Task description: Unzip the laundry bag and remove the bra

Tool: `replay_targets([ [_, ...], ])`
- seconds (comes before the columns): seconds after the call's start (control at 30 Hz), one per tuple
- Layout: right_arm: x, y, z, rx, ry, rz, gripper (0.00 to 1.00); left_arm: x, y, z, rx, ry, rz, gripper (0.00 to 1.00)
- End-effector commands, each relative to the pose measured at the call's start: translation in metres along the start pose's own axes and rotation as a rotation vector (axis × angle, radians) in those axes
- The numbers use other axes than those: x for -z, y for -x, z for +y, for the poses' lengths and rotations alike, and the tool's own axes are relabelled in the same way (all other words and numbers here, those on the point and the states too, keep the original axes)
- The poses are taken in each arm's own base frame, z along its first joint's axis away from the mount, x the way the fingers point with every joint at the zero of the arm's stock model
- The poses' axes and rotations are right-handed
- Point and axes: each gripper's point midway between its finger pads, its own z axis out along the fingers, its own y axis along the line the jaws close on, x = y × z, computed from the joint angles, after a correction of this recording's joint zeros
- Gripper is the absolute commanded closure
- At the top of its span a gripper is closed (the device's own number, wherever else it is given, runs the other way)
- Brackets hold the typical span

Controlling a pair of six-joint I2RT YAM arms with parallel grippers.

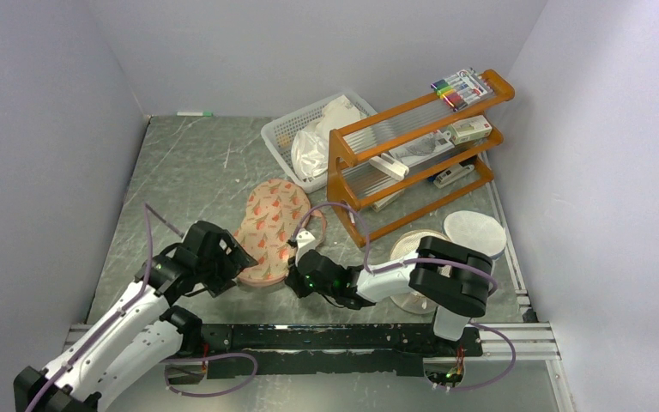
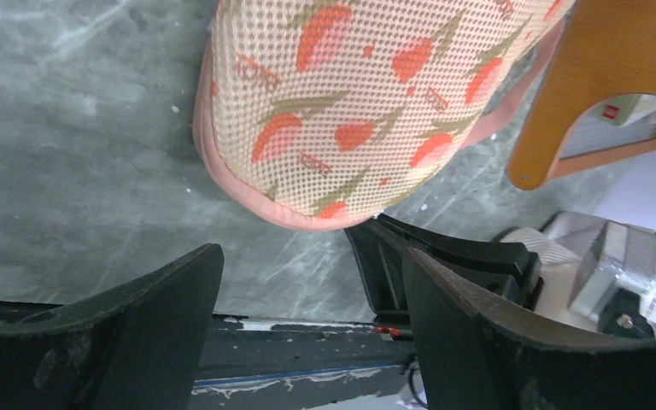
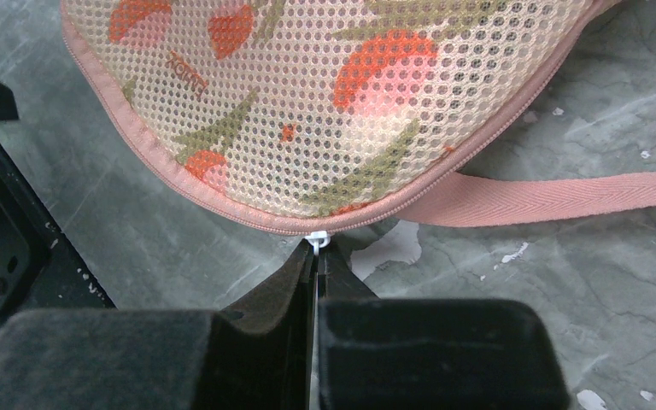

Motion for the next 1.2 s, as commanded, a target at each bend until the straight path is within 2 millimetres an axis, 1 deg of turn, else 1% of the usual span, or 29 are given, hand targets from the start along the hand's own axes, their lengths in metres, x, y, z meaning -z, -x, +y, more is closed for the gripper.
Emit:
replay_targets([
  [0.0,-0.005,0.002,0.01,-0.037,0.024,-0.001,1.0,-0.008,-0.019,0.0,0.19,-0.037,0.09,0.14],
  [0.1,-0.007,0.004,0.016,-0.052,0.046,-0.009,1.0,-0.02,-0.03,0.0,0.235,-0.047,0.153,0.17],
  [0.17,-0.01,0.003,0.016,-0.057,0.044,-0.005,1.0,-0.027,-0.036,-0.005,0.239,-0.075,0.188,0.2],
  [0.2,-0.011,0.003,0.017,-0.061,0.044,-0.003,1.0,-0.031,-0.037,-0.007,0.238,-0.084,0.195,0.22],
  [0.37,-0.012,0.003,0.026,-0.067,0.068,-0.004,1.0,-0.047,-0.034,-0.008,0.231,-0.08,0.179,0.22],
  [0.47,-0.014,0.003,0.032,-0.063,0.082,-0.002,1.0,-0.054,-0.034,-0.01,0.234,-0.1,0.178,0.31],
  [0.53,-0.015,-0.001,0.035,-0.059,0.085,0.006,1.0,-0.059,-0.03,-0.006,0.237,-0.081,0.153,0.38],
  [0.63,-0.016,-0.004,0.034,-0.057,0.081,0.014,1.0,-0.061,-0.021,-0.002,0.212,-0.058,0.098,0.54],
  [0.73,-0.015,-0.009,0.027,-0.044,0.056,0.025,1.0,-0.06,-0.011,0.004,0.194,-0.019,0.043,0.76],
  [0.8,-0.014,-0.013,0.018,-0.026,0.02,0.037,1.0,-0.058,-0.004,0.011,0.18,0.024,0.004,0.86],
  [0.9,-0.01,-0.015,0.003,0.019,-0.046,0.046,1.0,-0.052,0.009,0.016,0.124,0.075,-0.047,0.93],
  [1.17,0.002,-0.022,-0.044,0.147,-0.23,0.089,1.0,-0.042,0.047,0.024,0.019,0.16,-0.134,0.93],
])
